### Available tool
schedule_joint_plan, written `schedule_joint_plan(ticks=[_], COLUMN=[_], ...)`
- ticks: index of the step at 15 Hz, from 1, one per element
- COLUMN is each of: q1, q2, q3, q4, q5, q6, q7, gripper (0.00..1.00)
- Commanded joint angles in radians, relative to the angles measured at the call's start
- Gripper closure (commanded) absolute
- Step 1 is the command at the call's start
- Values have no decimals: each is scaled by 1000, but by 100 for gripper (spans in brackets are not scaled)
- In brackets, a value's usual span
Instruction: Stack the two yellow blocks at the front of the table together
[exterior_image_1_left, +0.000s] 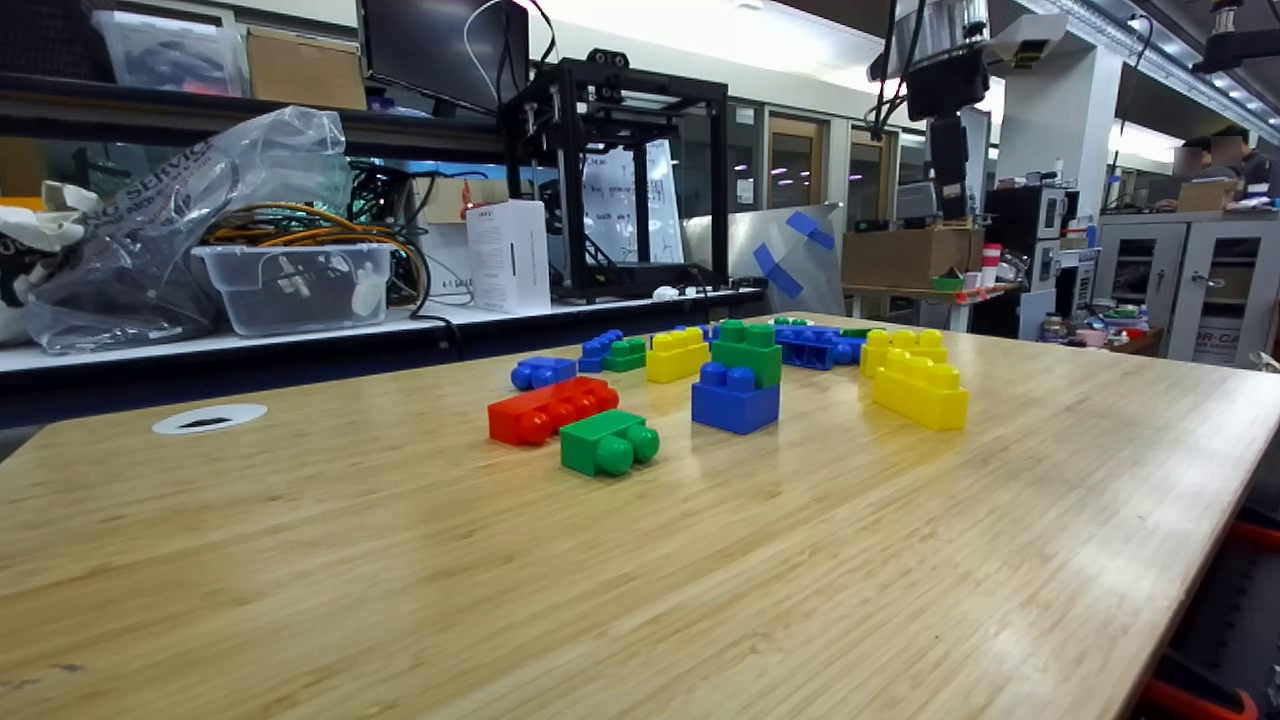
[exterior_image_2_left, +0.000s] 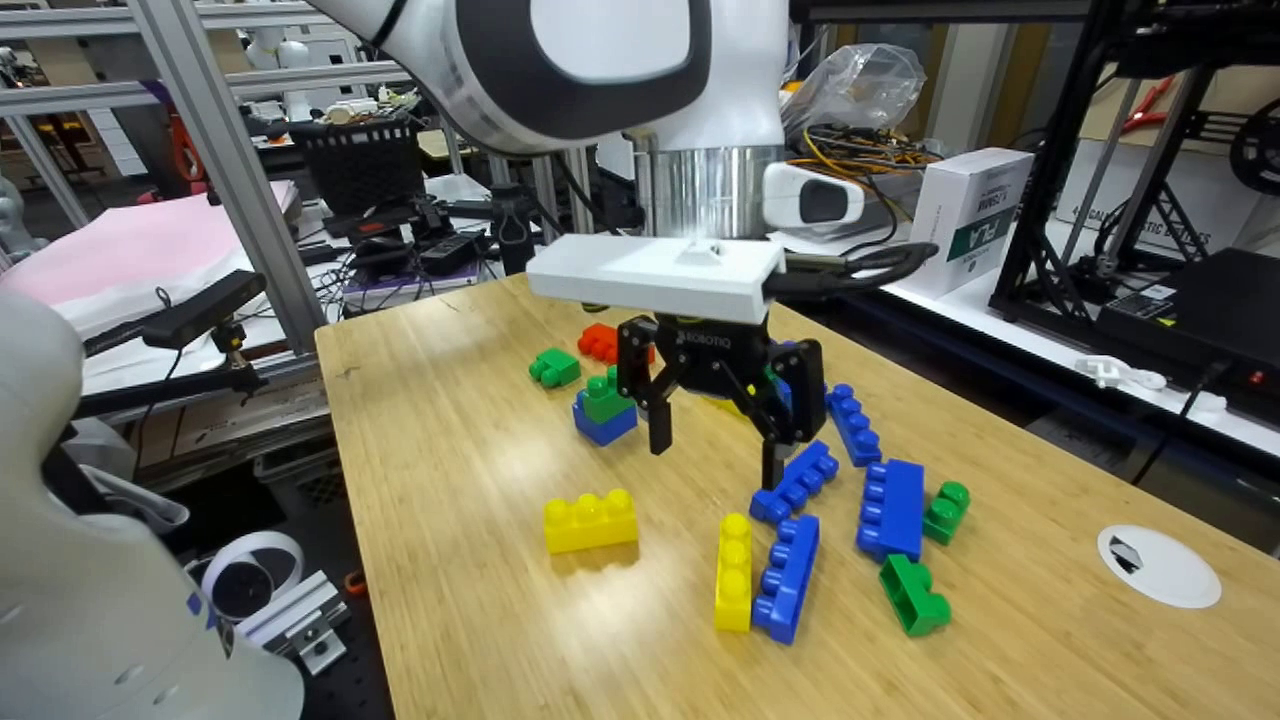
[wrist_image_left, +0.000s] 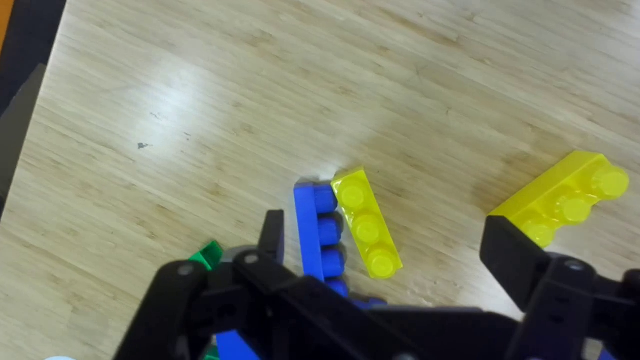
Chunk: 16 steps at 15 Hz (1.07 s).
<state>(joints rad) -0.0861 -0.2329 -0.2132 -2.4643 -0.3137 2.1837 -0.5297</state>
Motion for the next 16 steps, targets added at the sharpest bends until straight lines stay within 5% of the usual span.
schedule_joint_plan(ticks=[1, 16], q1=[-8, -32], q2=[40, 259], q3=[-4, 15], q4=[-28, -24], q5=[9, 118], q6=[96, 321], q7=[-76, -295], gripper=[0, 0])
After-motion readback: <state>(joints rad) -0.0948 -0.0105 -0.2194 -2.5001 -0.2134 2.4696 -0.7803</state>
